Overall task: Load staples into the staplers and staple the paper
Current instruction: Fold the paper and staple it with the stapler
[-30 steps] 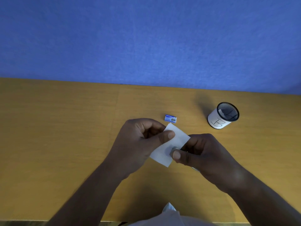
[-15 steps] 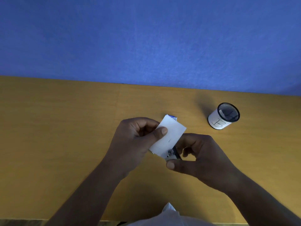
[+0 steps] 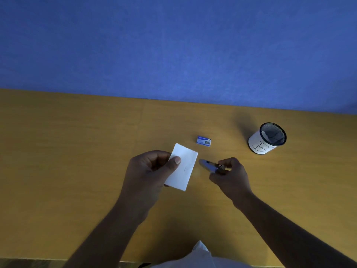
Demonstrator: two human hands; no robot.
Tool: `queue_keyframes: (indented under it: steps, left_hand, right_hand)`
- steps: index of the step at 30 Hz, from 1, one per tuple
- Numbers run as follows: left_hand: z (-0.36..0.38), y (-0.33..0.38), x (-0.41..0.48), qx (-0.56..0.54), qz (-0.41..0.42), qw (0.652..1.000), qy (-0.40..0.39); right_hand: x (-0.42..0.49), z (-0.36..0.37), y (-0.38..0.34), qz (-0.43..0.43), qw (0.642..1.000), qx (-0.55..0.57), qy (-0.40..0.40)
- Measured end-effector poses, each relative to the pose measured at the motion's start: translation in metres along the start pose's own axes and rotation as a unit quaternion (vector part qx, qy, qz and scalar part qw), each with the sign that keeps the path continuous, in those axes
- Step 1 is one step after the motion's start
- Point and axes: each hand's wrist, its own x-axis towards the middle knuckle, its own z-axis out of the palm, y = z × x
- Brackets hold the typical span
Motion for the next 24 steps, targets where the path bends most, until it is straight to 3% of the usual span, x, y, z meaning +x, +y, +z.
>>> queue_keyframes:
  steps: [4,11,24]
  left_hand:
    - [-0.001,-0.004,-0.004,0.007,-0.017,1.0,0.01]
    - [-0.004,-0.005,-0.006,0.004,-0.019,1.0,0.022]
    - [-0.001,-0.007,-0.008,0.004,-0.027,1.0,-0.002]
  right_hand:
    - [0.01,0.015,0.012,-0.001,0.999,-0.005,0.047]
    - [0.02,0.02,0.028,-0.01,0.999,-0.002,0.04]
    - [0.028,0.025,0.047,-0.045,0.959,-0.277,-0.037]
